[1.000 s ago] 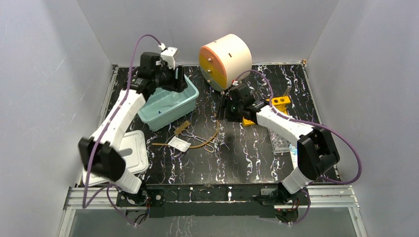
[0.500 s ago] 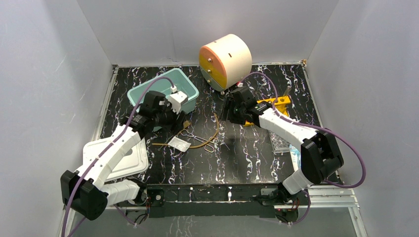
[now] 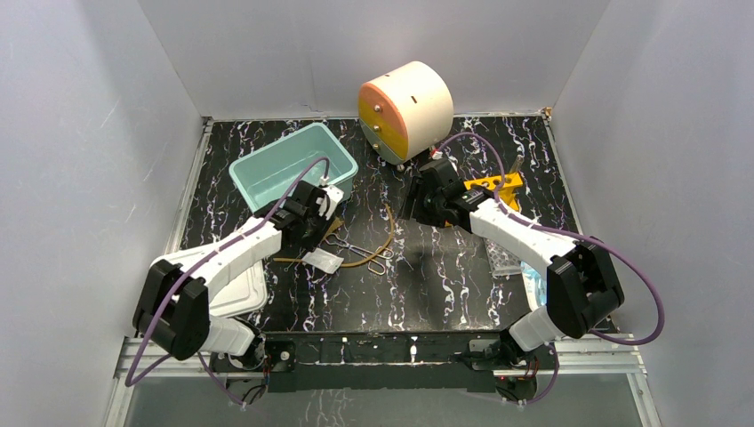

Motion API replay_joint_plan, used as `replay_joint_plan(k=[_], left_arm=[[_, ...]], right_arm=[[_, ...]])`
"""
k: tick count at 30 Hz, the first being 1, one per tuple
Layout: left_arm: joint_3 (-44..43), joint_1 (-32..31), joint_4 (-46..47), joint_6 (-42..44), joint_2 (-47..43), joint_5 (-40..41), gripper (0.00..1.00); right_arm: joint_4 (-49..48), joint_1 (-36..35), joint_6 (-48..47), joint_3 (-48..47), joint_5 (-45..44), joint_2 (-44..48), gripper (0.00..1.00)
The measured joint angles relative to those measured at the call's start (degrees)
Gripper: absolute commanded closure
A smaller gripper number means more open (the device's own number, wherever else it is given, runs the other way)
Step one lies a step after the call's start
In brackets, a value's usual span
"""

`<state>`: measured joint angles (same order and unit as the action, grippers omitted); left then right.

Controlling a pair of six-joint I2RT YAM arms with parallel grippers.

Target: Organize the chemistry lab equipment

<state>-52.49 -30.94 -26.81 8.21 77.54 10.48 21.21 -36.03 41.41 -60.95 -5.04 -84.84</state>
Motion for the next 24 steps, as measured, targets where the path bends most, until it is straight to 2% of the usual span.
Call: replay_joint_plan(k=[4,18,24], left_arm=[[1.27,-0.04,2.01,-0.15,1.95,2.73,0.61],[2.95,-0.04,5.84,1.01,7.52,3.78,0.78],[2.89,-0.04,6.01,0.96,10.95,4.02,0.79]], right_arm=[[0.00,0.00,0.46,0.00,-0.68,0.00,0.31],[0.00,0.72,1.77,0.00,-1.03,0.00,0.31],[-0.20,1.07,1.90,0.66,-0.98,0.09,0.30]])
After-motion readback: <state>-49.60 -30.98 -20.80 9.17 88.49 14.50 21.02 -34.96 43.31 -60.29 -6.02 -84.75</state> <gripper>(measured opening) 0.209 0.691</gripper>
